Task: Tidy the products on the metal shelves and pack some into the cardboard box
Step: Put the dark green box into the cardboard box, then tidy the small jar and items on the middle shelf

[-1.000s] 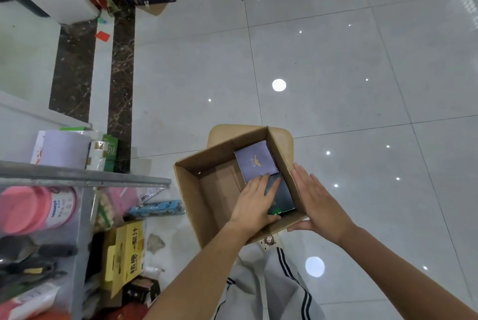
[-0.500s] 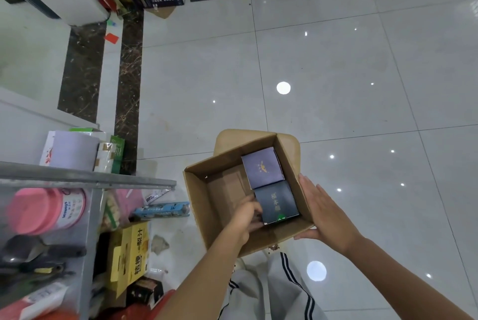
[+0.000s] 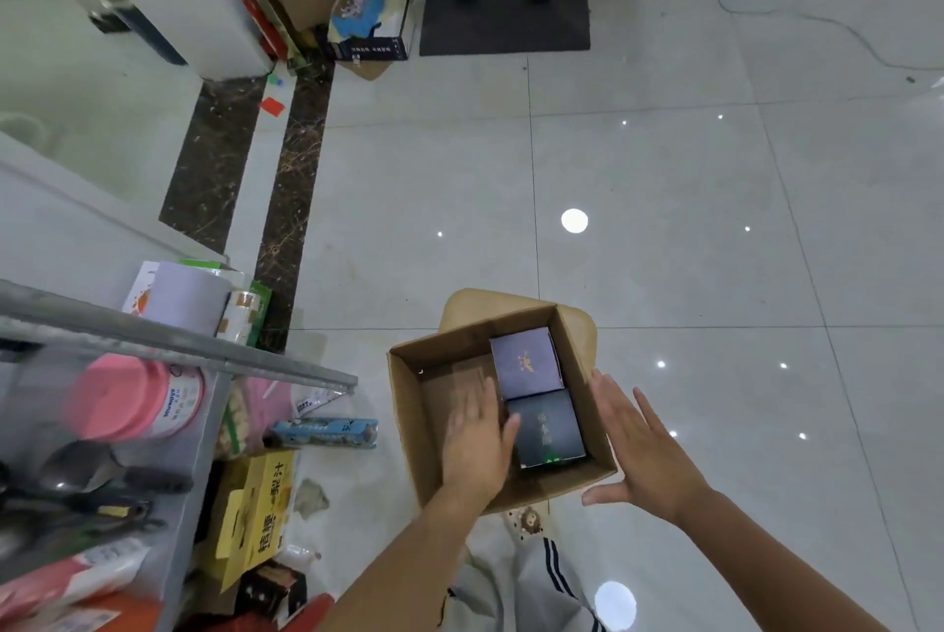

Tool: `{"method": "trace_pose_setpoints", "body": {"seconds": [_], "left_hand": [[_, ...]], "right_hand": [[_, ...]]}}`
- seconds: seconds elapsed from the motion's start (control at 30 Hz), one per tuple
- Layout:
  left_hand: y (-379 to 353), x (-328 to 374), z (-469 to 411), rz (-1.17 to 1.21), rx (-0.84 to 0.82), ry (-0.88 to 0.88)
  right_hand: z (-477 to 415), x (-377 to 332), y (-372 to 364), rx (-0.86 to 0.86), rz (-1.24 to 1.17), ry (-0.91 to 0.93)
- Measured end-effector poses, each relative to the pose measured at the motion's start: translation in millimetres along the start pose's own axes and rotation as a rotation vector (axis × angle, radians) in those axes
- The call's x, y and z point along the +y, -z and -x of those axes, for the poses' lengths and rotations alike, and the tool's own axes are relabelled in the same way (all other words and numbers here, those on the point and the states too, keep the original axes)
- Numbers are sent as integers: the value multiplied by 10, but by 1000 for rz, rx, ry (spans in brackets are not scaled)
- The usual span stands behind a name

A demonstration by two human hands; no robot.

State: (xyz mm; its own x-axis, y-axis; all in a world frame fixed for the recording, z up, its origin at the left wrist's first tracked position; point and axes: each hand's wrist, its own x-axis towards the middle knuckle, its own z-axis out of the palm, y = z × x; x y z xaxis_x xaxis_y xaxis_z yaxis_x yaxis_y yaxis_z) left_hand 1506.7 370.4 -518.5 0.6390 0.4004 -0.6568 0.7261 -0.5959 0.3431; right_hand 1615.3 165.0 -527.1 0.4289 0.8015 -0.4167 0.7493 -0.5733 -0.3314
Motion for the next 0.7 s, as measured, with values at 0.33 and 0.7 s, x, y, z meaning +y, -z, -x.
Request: {"method": "trace_pose_setpoints", "body": {"seconds": [0.33, 0.7], "left_hand": [[996, -605, 1045, -89, 506, 205], [1289, -1432, 3095, 27, 783, 638]], "right_hand": [[-523, -701, 1423, 96, 167, 216], [-478, -2713, 2016, 262, 358, 704]]}}
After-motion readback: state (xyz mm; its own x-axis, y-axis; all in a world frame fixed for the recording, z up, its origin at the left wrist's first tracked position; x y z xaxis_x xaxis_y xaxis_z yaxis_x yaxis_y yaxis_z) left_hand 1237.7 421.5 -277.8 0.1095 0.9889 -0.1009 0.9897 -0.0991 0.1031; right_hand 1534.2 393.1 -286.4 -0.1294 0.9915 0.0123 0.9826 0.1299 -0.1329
